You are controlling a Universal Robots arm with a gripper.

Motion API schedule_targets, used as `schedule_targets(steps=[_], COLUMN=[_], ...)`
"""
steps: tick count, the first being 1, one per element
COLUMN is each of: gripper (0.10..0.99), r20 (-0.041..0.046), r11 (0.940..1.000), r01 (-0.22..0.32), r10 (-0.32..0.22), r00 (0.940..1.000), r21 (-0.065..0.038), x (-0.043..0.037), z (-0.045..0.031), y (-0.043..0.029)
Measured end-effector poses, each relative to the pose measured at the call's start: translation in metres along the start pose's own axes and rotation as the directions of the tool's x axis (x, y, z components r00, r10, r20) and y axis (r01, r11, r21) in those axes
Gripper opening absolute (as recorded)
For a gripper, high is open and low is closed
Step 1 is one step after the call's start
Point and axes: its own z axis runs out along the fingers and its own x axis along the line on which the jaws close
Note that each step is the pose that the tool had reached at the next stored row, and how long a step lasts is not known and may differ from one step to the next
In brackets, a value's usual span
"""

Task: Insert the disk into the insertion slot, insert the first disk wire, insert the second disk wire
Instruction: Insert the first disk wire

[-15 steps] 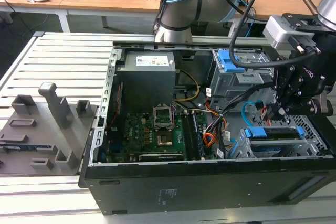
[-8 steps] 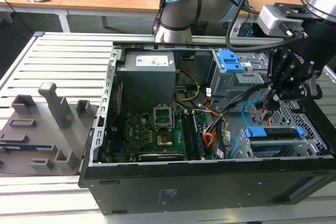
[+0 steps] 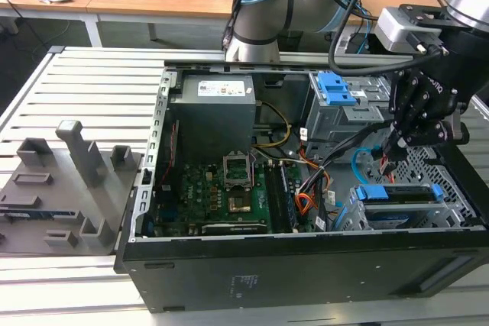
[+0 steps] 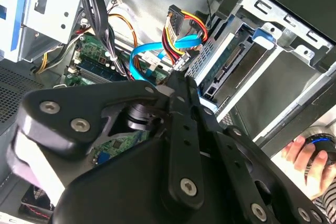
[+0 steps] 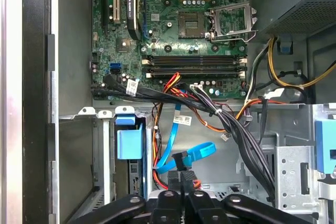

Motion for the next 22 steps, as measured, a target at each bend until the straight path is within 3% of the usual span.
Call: schedule_targets(steps=[1,3,4,5,9,12,14,19,20,22], gripper=[0.169,0.294,0.294,0.361,0.361,0.361,0.361,0.361,0.361,0.361], r20=[0.0,0.0,-0.0001,0.0,-0.0001,0.0001,0.0,-0.0002,-0.0017,-0.0243], r11=[1.0,1.0,1.0,1.0,1.0,1.0,1.0,1.0,1.0,1.0], r01=[0.0,0.0,0.0,0.0,0.0,0.0,0.0,0.0,0.0,0.001], r10=[0.0,0.0,0.0,0.0,0.0,0.0,0.0,0.0,0.0,-0.001], r00=[1.0,1.0,1.0,1.0,1.0,1.0,1.0,1.0,1.0,0.9997], r21=[0.0,0.0,0.0,0.0,0.0,0.0,0.0,0.0,0.0,0.0], x=[0.0,0.0,0.0,0.0,-0.0003,-0.0073,-0.009,-0.0104,-0.0118,-0.012], z=[0.0,0.0,0.0,0.0,-0.0001,-0.0004,-0.0004,0.0065,0.0069,0.0072], y=[0.0,-0.0001,-0.0001,-0.0001,-0.0009,-0.0085,-0.0093,-0.0105,-0.0114,-0.0129])
